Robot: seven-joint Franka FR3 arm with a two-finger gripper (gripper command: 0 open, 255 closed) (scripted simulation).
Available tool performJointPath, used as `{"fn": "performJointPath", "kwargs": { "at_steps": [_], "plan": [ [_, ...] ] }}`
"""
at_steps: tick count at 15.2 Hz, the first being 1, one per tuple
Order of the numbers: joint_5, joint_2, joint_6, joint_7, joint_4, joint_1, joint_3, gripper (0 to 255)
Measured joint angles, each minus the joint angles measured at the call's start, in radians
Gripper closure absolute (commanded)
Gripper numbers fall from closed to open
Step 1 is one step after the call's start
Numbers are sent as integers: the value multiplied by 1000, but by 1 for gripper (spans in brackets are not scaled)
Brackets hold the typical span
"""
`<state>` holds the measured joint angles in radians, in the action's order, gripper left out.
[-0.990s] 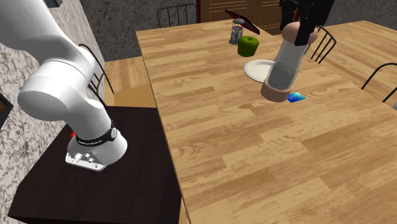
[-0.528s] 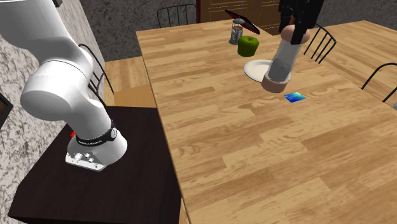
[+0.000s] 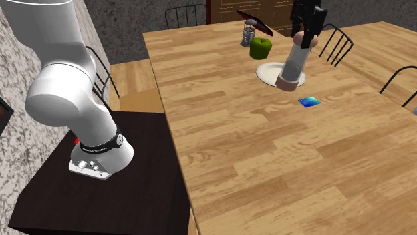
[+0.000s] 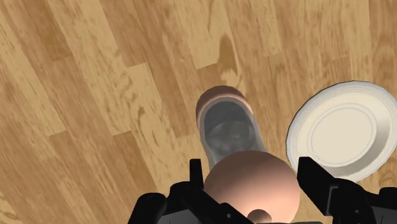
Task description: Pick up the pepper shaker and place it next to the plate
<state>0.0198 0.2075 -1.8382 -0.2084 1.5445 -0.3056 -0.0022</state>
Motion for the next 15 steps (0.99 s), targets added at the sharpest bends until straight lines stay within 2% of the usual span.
{"fn": "performJointPath", "kwargs": {
  "at_steps": [6, 10, 15],
  "plan": [
    [20, 165, -10, -96, -152, -63, 31, 255],
    [34, 301, 7, -155, -304, -110, 44, 255],
    [38, 334, -30, -170, -299, -120, 46, 255]
  ]
}}
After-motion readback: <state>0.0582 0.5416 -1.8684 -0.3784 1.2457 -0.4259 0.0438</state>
